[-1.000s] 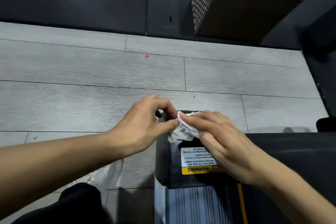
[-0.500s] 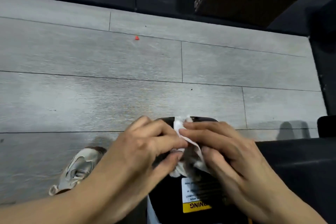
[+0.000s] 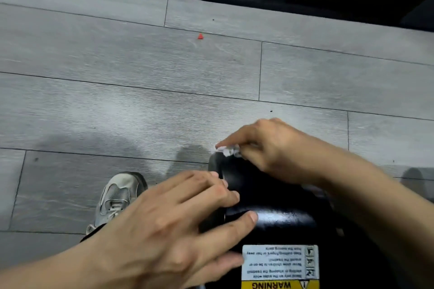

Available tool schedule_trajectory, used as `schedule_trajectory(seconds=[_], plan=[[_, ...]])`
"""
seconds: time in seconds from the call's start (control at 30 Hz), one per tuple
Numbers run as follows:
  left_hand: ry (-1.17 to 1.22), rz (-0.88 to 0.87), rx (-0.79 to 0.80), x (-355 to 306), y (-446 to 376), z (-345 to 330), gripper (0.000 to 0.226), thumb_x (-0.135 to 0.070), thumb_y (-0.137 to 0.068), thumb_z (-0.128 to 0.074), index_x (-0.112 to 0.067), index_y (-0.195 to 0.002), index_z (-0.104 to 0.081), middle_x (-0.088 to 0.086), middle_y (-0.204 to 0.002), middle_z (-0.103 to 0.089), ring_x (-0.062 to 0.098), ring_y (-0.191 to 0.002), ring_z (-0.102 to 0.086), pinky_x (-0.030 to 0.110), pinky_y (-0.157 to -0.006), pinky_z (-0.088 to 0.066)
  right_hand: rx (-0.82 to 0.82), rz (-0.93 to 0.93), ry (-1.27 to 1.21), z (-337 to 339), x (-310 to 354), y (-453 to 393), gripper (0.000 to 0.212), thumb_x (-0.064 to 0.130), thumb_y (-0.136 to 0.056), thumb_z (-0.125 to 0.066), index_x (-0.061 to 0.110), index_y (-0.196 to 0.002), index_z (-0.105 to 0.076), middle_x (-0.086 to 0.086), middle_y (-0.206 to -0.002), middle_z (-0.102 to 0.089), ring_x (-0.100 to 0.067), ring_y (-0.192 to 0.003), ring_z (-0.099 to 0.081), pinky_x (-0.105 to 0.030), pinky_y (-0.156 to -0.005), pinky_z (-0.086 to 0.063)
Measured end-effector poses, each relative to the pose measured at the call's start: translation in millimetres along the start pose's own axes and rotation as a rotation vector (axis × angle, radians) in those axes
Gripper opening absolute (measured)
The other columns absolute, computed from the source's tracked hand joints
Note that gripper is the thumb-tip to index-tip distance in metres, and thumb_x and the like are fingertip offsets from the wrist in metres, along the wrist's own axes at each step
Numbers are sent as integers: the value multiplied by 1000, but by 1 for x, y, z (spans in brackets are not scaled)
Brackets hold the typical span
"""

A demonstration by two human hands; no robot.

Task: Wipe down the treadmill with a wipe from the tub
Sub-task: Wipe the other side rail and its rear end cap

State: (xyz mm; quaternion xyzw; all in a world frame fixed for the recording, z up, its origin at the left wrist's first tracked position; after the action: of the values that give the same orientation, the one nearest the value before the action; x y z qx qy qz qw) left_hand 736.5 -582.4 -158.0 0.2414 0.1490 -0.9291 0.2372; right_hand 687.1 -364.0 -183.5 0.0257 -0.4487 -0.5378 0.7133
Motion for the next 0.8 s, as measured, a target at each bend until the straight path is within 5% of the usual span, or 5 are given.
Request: schedule_trajectory(seconds=[0.27,0.5,0.63,0.73,0.8], plan=[[17,-18,72,-2,-3,-1,38,-49,-95,-68,-22,-121,-75,3,-125,-69,19,-122,-63,32,-102,-52,84,22,-285,14,-11,18,46,6,-96,-54,42,-119,-73,18,-120,-71,-1,-110,-66,-30,-100,-51],[56,-58,118,2,-9,5,40,-45,-94,-71,-18,-124,-74,5,-128,-68,23,-118,-66,38,-88,-59,279,-114,-53,-2,-22,-50,44,6,-94,-54,36,-117,-76,14,-98,-77,-8,-96,-69,-31,-91,-55],[24,-78,185,2,-10,11,45,-49,-95,-68,-19,-128,-71,4,-131,-66,21,-120,-64,39,-81,-61,144,-50,-161,12,-23,-3,47,3,-95,-53,38,-117,-75,15,-105,-76,-12,-102,-70,-36,-94,-54],[8,-67,206,1,-10,12,45,-52,-96,-66,-22,-129,-69,2,-132,-65,20,-119,-64,38,-79,-61,53,18,-335,23,-31,49,49,9,-92,-50,46,-113,-74,17,-114,-74,-38,-110,-67,-58,-93,-53],[2,-66,220,0,-12,13,44,-53,-96,-63,-24,-130,-68,0,-133,-64,17,-121,-63,35,-82,-60,2,-36,-334,18,-38,50,49,8,-94,-50,47,-111,-75,18,-102,-76,-25,-94,-73,-44,-86,-59]])
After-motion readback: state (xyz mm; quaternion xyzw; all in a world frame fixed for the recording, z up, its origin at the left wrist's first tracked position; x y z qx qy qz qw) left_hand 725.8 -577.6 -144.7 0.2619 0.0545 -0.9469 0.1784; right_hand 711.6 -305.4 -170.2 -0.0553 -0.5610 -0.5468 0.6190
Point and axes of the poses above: each hand's wrist, its own y-axis away from the middle knuckle, its own z-axis out of the back of the hand, x = y × z, the point moved 1 cm from there along -y, towards the middle knuckle
